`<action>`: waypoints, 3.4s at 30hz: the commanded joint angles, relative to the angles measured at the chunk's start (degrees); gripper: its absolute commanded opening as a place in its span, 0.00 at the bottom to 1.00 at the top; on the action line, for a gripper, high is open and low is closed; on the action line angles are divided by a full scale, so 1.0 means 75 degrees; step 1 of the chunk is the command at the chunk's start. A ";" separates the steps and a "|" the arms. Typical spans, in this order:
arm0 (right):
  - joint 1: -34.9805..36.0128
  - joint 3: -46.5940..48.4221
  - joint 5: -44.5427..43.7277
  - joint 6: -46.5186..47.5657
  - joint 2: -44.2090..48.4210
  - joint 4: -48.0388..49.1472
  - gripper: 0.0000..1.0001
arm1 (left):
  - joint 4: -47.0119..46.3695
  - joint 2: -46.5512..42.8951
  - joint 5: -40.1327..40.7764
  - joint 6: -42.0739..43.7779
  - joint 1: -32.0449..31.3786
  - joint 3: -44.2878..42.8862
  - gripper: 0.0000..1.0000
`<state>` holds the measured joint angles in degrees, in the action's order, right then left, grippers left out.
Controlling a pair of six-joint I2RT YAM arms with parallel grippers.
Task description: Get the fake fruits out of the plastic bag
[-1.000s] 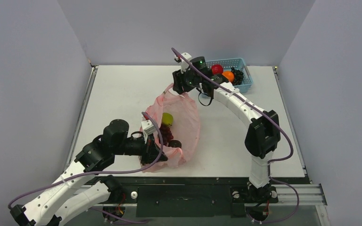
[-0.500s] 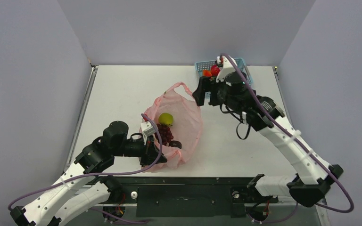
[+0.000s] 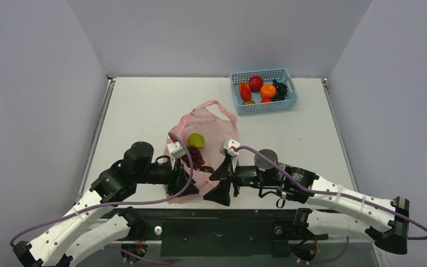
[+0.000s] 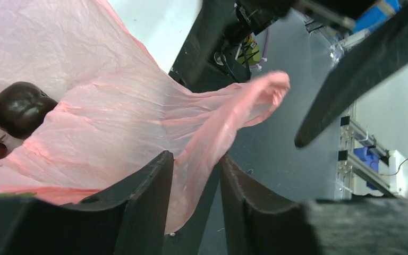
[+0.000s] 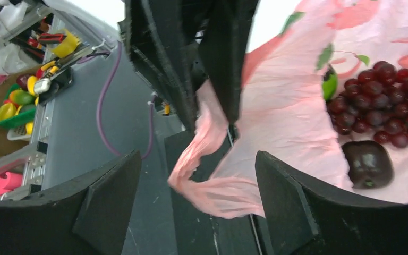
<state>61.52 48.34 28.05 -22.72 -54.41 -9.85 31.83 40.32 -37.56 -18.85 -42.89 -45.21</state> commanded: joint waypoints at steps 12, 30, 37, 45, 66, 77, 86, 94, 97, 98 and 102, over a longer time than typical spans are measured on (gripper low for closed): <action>0.3633 -0.0916 -0.5831 0.2142 0.0684 0.1346 0.00 | 0.1987 -0.0899 0.5026 -0.3727 0.0056 -0.2160 0.65; 0.4054 0.0123 -0.6252 0.3192 0.0135 0.0353 0.00 | 0.2006 0.0217 0.4141 -0.5228 0.0049 -0.1054 0.68; 0.4863 0.0326 -0.6810 0.3651 -0.0331 0.0172 0.00 | -0.1052 0.0330 0.3495 -0.5607 0.0052 -0.0422 0.14; 0.6837 -0.0768 -1.1352 0.4347 -0.2959 0.2719 0.00 | -0.4679 -0.1290 0.4294 -0.5803 0.0099 0.1630 0.00; 0.5123 -0.0624 -0.5642 0.1226 0.1889 -0.0573 0.82 | -0.1616 -0.2947 0.3392 -0.4393 0.0105 0.2137 0.00; 0.0781 0.1051 -0.4012 -0.0333 -0.0938 -0.1170 0.65 | -0.1392 -0.2685 0.3160 -0.4313 0.0097 0.2187 0.00; -0.0337 0.0739 -0.3812 0.0199 -0.3000 0.0650 0.57 | -0.0582 -0.2271 0.2917 -0.5475 0.0102 0.2320 0.00; -0.0487 0.0604 -0.3413 -0.0220 -0.3820 0.1203 0.64 | 0.0065 -0.3212 0.3018 -0.6577 0.0099 0.2575 0.00; -0.0491 0.0633 -0.3328 -0.0207 -0.4017 0.1169 0.65 | 0.0913 -0.3577 0.3233 -0.6601 0.0101 0.2382 0.00; -0.0482 0.0595 -0.3365 -0.0112 -0.4023 0.1101 0.65 | 0.1053 -0.3644 0.3278 -0.6626 0.0102 0.2357 0.00; -0.0514 0.0190 -0.3391 0.0247 -0.3906 0.1164 0.65 | 0.1592 -0.3993 0.3390 -0.6961 0.0099 0.2484 0.00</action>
<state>58.08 52.12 1.98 -23.11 -84.53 -4.23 38.04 12.29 -13.58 -68.05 -42.33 -25.15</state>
